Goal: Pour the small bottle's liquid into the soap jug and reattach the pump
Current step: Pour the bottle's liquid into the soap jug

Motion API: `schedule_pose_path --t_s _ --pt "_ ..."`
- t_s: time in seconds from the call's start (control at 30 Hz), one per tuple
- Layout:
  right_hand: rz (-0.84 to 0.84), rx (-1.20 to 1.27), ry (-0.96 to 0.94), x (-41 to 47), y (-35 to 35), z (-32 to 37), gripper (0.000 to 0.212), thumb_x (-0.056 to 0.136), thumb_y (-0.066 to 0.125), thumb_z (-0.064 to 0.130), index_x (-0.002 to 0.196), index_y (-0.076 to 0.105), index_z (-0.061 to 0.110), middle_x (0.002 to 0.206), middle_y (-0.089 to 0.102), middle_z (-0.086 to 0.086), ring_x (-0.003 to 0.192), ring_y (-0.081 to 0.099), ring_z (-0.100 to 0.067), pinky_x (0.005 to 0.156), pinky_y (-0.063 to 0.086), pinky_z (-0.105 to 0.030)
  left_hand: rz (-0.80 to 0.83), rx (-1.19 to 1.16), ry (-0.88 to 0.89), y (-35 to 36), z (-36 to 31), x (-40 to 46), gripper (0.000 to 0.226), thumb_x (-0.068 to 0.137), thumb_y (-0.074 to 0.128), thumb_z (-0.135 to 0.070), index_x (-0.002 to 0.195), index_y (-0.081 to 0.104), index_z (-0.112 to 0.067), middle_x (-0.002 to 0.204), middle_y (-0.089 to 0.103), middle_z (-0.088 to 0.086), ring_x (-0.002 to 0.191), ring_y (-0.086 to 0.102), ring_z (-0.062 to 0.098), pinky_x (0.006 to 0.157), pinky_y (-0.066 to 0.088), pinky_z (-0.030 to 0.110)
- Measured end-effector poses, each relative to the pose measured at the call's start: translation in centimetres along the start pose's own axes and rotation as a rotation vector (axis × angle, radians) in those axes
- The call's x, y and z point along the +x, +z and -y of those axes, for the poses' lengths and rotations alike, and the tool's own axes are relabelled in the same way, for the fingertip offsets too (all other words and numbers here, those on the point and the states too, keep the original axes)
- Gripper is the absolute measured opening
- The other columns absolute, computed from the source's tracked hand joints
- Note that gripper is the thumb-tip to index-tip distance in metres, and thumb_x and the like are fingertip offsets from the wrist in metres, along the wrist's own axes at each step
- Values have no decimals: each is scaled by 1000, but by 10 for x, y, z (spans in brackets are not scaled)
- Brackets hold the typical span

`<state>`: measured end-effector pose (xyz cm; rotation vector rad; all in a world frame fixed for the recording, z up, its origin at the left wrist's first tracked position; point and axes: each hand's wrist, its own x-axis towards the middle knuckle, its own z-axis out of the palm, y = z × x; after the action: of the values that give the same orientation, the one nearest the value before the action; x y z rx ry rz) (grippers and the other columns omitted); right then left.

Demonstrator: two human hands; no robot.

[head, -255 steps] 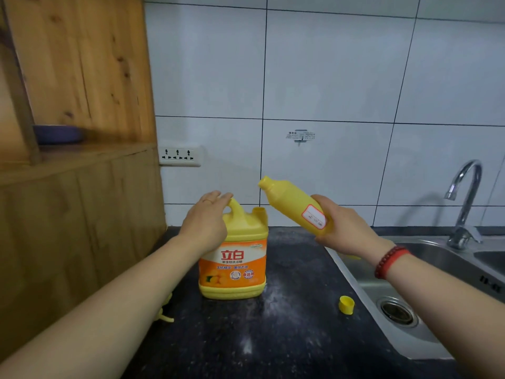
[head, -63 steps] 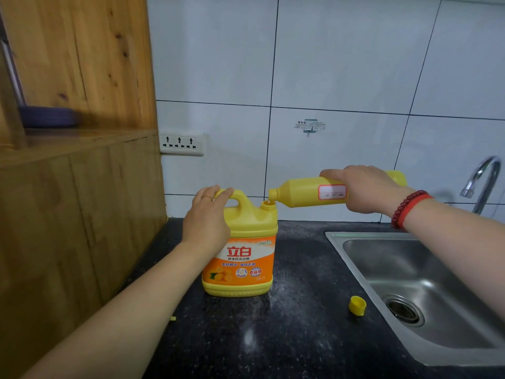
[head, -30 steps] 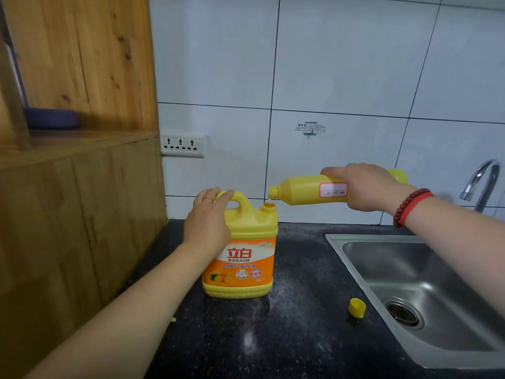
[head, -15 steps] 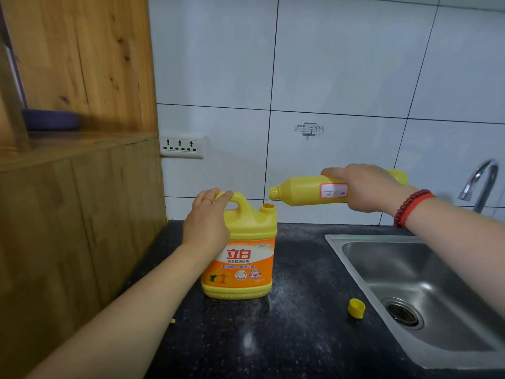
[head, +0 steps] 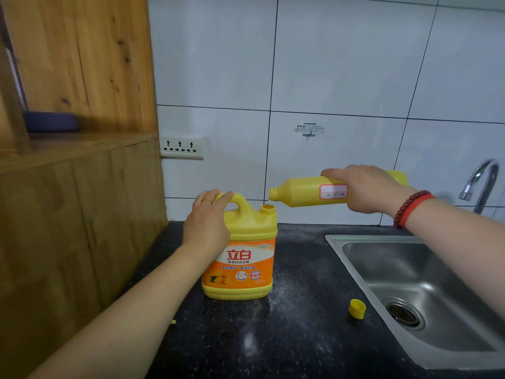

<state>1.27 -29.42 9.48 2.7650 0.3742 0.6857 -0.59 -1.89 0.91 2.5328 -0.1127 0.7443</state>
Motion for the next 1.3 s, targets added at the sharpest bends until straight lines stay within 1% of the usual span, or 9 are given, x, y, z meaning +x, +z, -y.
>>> schedule_pose_path --t_s 0.53,0.7,0.9,1.07,1.17,1.23,1.3 --pt "2 5 0 0 1 -1 65 78 49 5 134 32 35 103 58 -6 93 56 -28 68 32 -30 -4 6 5 1 2 1 77 74 54 7 139 31 -28 148 28 1 138 18 19 98 38 39" --pt "8 0 7 1 -1 -1 64 78 49 6 133 34 35 102 58 -6 88 54 -27 67 32 -30 -8 5 8 2 1 1 76 74 54 6 139 32 -28 148 28 1 138 19 20 98 38 39" --pt "9 3 5 2 2 -1 64 78 49 6 133 33 35 103 58 -6 93 56 -28 68 32 -31 -9 0 12 3 3 1 77 74 54 7 139 32 -28 148 28 1 138 18 19 99 37 39" --pt "16 22 5 0 10 1 66 76 48 5 133 33 36 104 58 -6 92 56 -28 67 33 -30 -21 -2 14 4 3 2 78 73 52 8 139 32 -28 148 28 1 137 18 18 99 37 38" --pt "35 58 7 -2 17 2 65 77 48 6 132 34 36 103 58 -5 87 54 -26 66 34 -30 -24 -6 18 3 3 2 77 73 52 8 139 32 -28 148 28 1 138 18 19 101 36 38" --pt "35 75 8 -4 22 2 64 77 49 7 132 35 36 104 59 -6 90 56 -27 66 35 -30 -20 -6 16 3 4 2 78 73 52 8 139 32 -28 148 28 1 138 18 19 101 36 38" --pt "32 85 7 -6 25 1 64 76 50 6 131 35 36 104 60 -5 89 56 -26 64 36 -30 -18 -3 16 3 4 2 78 73 53 8 139 31 -28 149 27 1 138 18 19 101 36 38"
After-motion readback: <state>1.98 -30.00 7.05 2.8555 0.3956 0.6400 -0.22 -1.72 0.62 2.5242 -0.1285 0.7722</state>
